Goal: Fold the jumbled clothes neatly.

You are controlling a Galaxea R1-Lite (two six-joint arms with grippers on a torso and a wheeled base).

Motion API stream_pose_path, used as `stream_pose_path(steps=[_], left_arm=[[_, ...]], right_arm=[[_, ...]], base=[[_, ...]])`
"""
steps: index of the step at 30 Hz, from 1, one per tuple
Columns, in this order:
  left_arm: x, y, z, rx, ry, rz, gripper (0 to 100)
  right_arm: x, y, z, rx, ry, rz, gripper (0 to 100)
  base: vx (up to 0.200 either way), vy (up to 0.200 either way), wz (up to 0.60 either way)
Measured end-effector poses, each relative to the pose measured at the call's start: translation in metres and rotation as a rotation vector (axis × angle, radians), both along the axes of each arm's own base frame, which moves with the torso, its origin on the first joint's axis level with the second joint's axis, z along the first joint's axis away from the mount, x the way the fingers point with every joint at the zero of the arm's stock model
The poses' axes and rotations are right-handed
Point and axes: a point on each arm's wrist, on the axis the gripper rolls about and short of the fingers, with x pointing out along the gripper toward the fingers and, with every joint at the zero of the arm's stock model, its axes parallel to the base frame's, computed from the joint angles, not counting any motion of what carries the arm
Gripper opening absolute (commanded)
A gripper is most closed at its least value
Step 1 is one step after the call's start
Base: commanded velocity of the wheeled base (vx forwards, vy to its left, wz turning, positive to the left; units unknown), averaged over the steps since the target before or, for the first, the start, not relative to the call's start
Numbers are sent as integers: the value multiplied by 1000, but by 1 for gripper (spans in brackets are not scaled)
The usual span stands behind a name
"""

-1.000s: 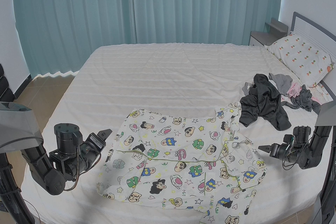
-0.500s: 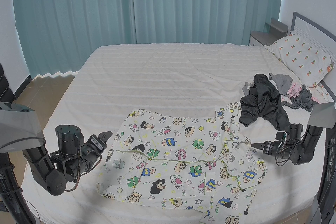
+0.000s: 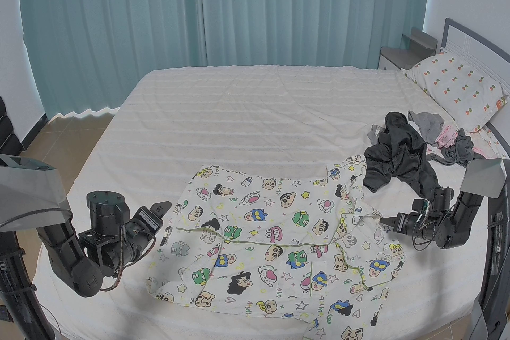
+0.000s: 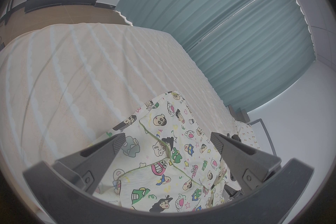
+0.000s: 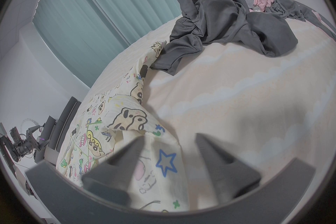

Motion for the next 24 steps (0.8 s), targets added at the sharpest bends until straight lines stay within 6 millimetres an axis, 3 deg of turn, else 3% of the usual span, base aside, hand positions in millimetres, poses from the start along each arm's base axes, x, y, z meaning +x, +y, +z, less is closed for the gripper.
stream_pose_path(steps=[18, 19, 24], left_arm=[[0, 0, -1, 1, 2, 0, 100], [0, 0, -1, 1, 2, 0, 100], [0, 0, -1, 1, 2, 1, 100]], right_arm=[[-3, -7, 4, 27, -47, 9, 0], [-3, -7, 4, 27, -45, 9, 100], [-1, -5, 3, 19, -51, 22, 100]], base=[[0, 0, 0], [0, 0, 0], [0, 0, 0]])
